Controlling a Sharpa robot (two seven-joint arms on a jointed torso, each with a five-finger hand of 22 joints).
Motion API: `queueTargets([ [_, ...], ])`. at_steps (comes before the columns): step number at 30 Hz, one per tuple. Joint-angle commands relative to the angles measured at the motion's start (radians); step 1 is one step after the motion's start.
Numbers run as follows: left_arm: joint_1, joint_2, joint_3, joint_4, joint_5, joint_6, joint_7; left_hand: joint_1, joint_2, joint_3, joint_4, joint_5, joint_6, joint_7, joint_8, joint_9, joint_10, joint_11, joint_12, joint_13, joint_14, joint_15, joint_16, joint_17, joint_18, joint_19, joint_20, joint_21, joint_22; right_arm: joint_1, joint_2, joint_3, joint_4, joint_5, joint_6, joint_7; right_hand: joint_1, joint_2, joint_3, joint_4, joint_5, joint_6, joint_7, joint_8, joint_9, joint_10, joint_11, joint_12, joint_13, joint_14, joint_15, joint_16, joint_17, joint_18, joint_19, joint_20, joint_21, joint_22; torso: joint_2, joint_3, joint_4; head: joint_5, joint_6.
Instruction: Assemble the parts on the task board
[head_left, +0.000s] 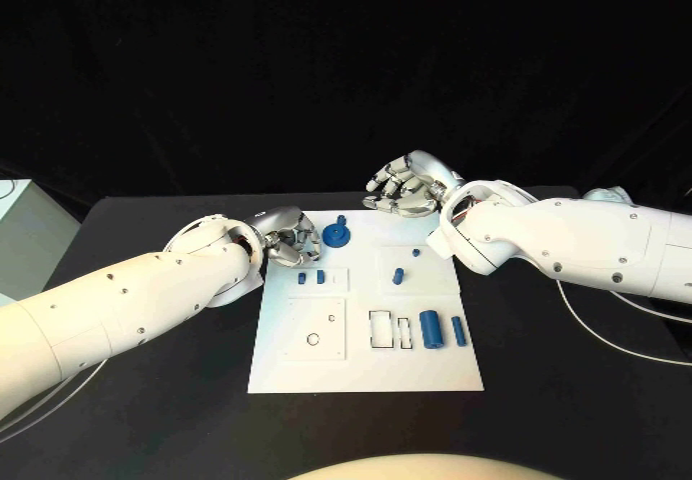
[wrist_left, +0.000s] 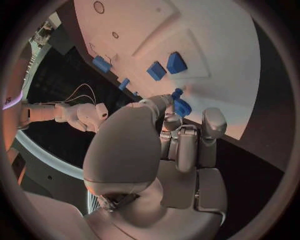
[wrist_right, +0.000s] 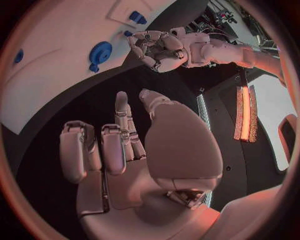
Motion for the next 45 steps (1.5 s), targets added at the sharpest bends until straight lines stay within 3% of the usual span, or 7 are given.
queueTargets([
  [1,0.000,0.001,0.000,0.002,-0.001,0.016,-0.002,-0.002,0.009,0.007,-0.002,0.000,0.006,0.000,0.003,0.001,-0.005,0.001,-0.002,-0.001,0.010,-0.003,0.005,0.070,-0.013,0.006,0.002,0.003,-0.001,0.000,0.000,0.000,0.001,-0.008,0.004,0.010,-0.004,-0.003,-0.004,-0.003,-0.003,0.005,-0.002,-0.002,0.000,0.002,-0.001,0.002,0.001,0.066,-0.005,0.003,0.106,0.011,0.052,-0.007,-0.001,0.206,0.000,-0.0001,-0.0001,0.000,-0.001],
  [45,0.000,0.000,0.000,0.004,0.029,-0.002,0.012,-0.006,0.002,0.017,-0.007,0.000,-0.028,0.006,-0.018,-0.005,-0.022,0.005,-0.009,-0.016,0.012,0.000,0.005,0.074,-0.014,0.009,0.002,0.008,0.006,0.000,0.001,0.000,0.000,-0.007,-0.003,0.012,-0.007,-0.003,-0.004,-0.001,-0.002,0.004,-0.001,-0.004,-0.001,-0.019,0.001,0.004,0.007,0.064,-0.004,-0.003,0.100,0.013,0.050,-0.007,-0.010,0.203,0.000,-0.0001,0.0003,0.000,0.001],
])
